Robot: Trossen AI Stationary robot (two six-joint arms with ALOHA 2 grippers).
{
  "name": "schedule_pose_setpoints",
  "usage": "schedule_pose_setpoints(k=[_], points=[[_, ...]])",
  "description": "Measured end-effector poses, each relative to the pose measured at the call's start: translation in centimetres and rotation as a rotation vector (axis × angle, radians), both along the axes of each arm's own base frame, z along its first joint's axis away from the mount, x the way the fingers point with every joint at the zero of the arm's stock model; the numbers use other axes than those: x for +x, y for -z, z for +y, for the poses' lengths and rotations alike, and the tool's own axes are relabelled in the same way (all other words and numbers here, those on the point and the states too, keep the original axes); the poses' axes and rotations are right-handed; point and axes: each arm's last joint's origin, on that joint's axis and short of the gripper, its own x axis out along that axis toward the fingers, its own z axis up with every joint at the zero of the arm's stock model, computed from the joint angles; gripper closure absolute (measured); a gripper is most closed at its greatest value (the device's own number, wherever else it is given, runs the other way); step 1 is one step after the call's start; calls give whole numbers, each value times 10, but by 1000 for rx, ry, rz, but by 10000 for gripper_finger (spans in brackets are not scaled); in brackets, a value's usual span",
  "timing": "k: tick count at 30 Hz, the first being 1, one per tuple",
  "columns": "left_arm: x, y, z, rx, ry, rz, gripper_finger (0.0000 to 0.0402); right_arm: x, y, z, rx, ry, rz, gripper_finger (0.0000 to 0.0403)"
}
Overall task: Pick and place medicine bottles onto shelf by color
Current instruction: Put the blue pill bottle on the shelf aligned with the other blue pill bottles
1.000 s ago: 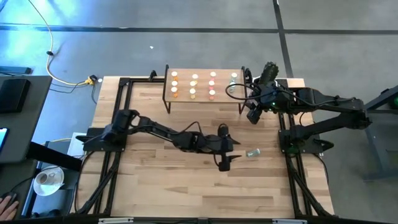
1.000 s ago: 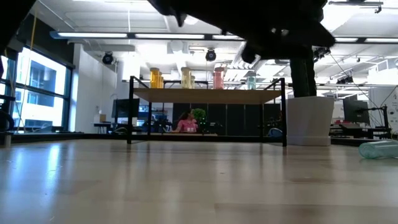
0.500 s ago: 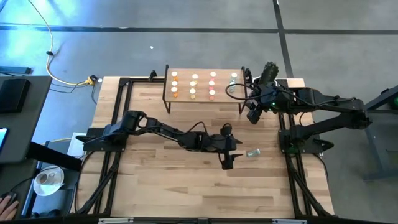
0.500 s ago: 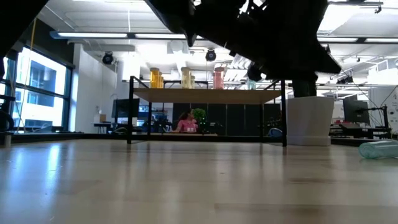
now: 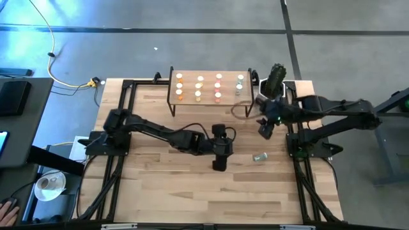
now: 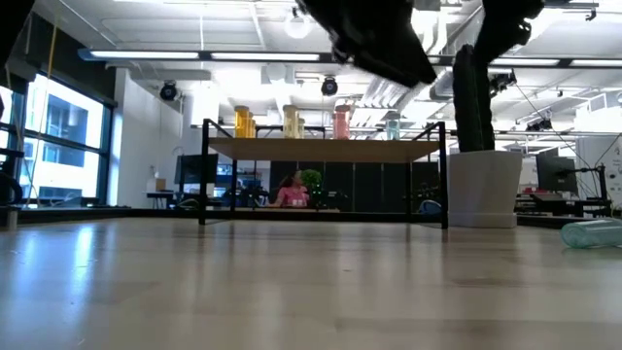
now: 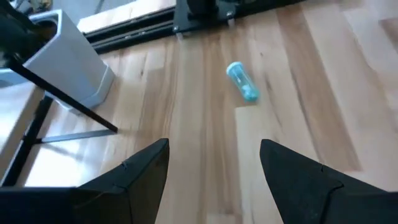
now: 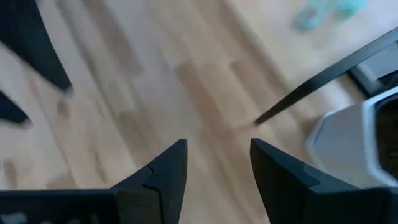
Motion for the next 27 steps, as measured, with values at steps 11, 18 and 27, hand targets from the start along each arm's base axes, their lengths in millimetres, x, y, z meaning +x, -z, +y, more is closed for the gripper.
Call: schedule_pose_setpoints(k=[11, 18, 27], points=[[-16, -2, -25, -49, 17, 94, 161, -8, 69, 39, 65, -103, 174, 236], [-30, 0, -42, -73, 14, 191, 161, -11, 98, 55, 131, -232, 207, 236], [-55, 31, -44, -165, -46, 237, 161, -7, 128, 69, 186, -431, 168, 236]])
